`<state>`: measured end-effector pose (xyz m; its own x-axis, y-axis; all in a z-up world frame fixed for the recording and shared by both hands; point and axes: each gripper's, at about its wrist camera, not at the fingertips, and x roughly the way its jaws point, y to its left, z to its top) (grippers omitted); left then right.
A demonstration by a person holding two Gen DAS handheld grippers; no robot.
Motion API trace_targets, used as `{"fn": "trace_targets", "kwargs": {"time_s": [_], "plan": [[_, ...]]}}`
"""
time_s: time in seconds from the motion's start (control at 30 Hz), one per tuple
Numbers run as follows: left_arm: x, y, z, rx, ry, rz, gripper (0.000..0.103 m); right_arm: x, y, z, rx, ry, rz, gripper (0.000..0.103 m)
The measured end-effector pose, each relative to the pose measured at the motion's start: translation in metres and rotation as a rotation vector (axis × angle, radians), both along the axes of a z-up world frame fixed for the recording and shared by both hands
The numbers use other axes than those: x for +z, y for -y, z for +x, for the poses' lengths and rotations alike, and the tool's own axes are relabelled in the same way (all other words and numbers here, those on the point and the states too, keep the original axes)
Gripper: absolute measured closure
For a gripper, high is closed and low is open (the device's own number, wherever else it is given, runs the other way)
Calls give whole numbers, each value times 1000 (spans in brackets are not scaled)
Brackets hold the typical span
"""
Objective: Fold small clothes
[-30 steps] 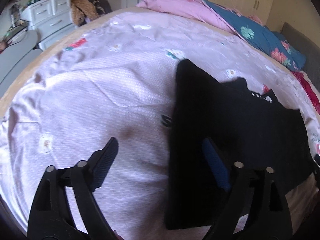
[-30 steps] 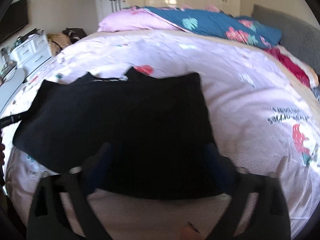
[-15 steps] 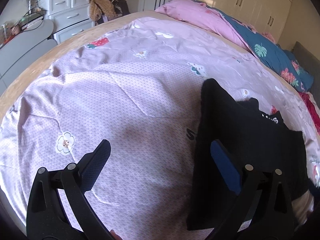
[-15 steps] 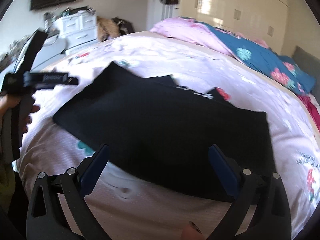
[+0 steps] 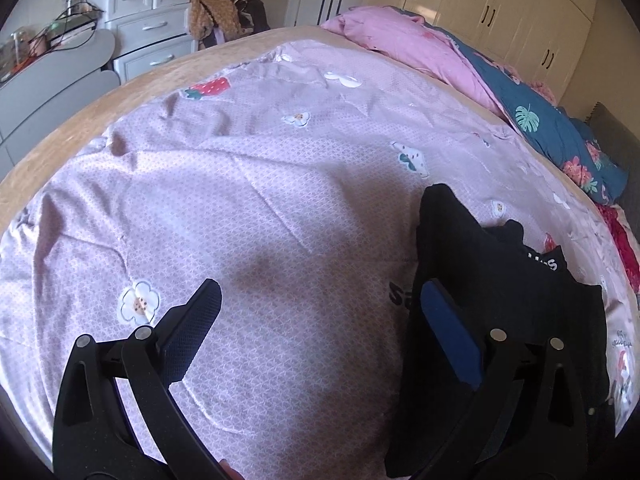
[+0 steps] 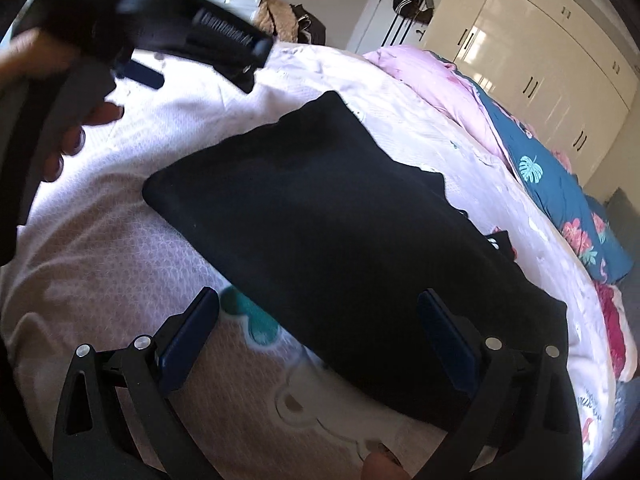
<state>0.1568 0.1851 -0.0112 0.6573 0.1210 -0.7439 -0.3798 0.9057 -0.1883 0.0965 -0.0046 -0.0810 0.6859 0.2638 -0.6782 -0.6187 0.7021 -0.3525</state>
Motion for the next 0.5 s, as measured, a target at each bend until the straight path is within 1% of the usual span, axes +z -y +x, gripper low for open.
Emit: {"fn": "trace_targets", "kwargs": {"time_s": [0.17, 0.3, 0.37, 0.47, 0.5], "plan": [[2, 3, 14, -21, 2, 2, 9, -4, -12, 19, -9, -12, -1, 4], [4, 8, 30, -52, 9, -24, 9, -6, -20, 38, -22, -24, -2, 4], [4, 11, 40, -65, -1, -36, 9, -6, -23, 43, -21, -26, -4, 4], [-1, 8, 62, -83, -49, -97, 9, -3, -24, 48, -18, -14, 6, 5], [-3, 4, 71, -67, -69, -129, 9, -1, -23, 48, -19, -1, 18, 5]]}}
